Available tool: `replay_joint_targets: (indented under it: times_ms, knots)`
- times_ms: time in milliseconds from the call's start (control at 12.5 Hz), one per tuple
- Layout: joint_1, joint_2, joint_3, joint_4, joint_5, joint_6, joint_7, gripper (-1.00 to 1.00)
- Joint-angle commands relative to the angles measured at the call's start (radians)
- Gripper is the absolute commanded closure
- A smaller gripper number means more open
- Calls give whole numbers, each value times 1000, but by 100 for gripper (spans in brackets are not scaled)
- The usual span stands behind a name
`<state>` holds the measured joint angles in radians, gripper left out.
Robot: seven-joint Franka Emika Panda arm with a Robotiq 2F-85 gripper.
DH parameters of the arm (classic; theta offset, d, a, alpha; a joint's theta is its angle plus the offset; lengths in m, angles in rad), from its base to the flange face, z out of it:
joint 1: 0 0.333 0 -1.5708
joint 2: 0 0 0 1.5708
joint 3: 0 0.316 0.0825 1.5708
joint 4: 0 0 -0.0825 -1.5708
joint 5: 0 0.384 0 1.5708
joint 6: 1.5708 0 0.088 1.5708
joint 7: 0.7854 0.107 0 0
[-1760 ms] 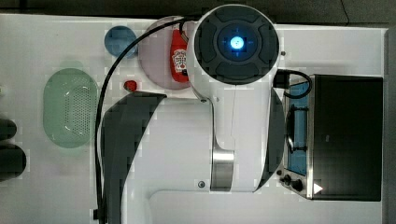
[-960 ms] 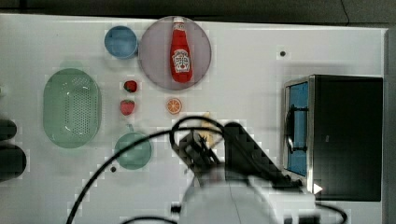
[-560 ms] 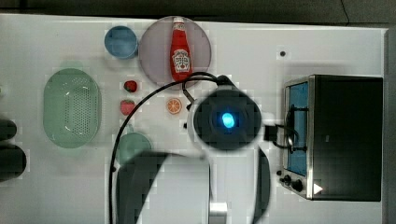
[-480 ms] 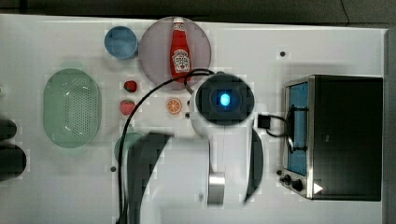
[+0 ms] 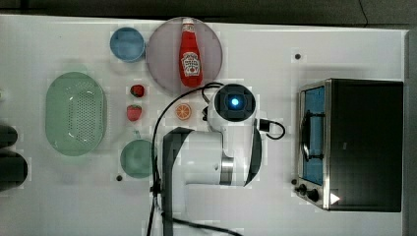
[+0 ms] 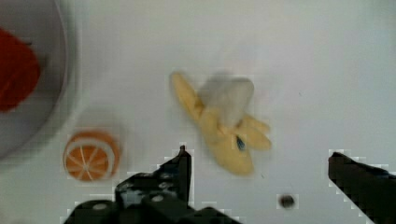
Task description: Pick banana from table and place on oven.
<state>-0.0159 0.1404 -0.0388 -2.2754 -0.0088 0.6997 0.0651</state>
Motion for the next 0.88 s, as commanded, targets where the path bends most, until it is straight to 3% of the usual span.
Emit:
replay_joint_targets:
  times_ms: [80,480,880]
  knots:
    - [-6,-4,15,-60,-5,140,32,-100]
    - [-6,77,14,-162,-4,306,32,-100]
    - [-6,175,17,-172,-4,436,32,-100]
